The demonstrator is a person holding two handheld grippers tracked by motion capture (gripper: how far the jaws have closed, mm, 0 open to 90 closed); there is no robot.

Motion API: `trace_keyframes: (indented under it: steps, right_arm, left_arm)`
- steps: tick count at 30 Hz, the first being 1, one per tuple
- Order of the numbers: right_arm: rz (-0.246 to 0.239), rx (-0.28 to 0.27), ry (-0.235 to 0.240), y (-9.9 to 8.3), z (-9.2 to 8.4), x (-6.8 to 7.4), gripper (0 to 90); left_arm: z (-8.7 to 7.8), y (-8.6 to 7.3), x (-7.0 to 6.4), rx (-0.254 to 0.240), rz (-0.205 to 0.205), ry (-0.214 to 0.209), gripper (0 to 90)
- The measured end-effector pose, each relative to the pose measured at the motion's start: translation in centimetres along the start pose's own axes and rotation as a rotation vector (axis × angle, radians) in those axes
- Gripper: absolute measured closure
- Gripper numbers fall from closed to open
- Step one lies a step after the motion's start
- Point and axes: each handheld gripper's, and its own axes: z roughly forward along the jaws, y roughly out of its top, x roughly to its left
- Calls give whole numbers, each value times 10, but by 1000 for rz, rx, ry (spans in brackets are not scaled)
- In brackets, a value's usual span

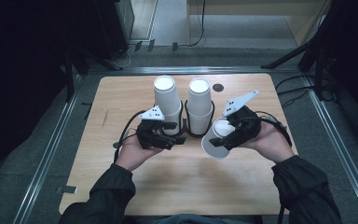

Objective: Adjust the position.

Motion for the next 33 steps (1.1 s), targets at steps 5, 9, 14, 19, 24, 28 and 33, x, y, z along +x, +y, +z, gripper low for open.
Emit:
trace_keyframes:
  steps: [5, 9, 14, 19, 24, 28, 33]
  right_arm:
    - [-8, 3, 8, -14, 16, 1, 234]
    - [10, 9, 26, -23, 29, 0, 233]
    - [37, 9, 48, -33, 44, 0, 234]
    - [37, -16, 63, -39, 53, 0, 234]
    - [39, -53, 63, -49, 57, 1, 235]
    - [72, -87, 92, -54, 62, -3, 235]
    - [80, -109, 101, -54, 66, -4, 235]
  left_arm:
    - [-2, -5, 1, -4, 16, -47, 204]
    - [-2, -9, 6, -12, 0, -94, 170]
    - [3, -13, 8, 13, 6, -99, 133]
    - [9, -15, 8, 46, 32, -119, 133]
    - [19, -20, 5, 81, 76, -148, 129]
    - [26, -23, 0, 107, 117, -167, 107]
    - [37, -25, -1, 134, 130, -164, 80]
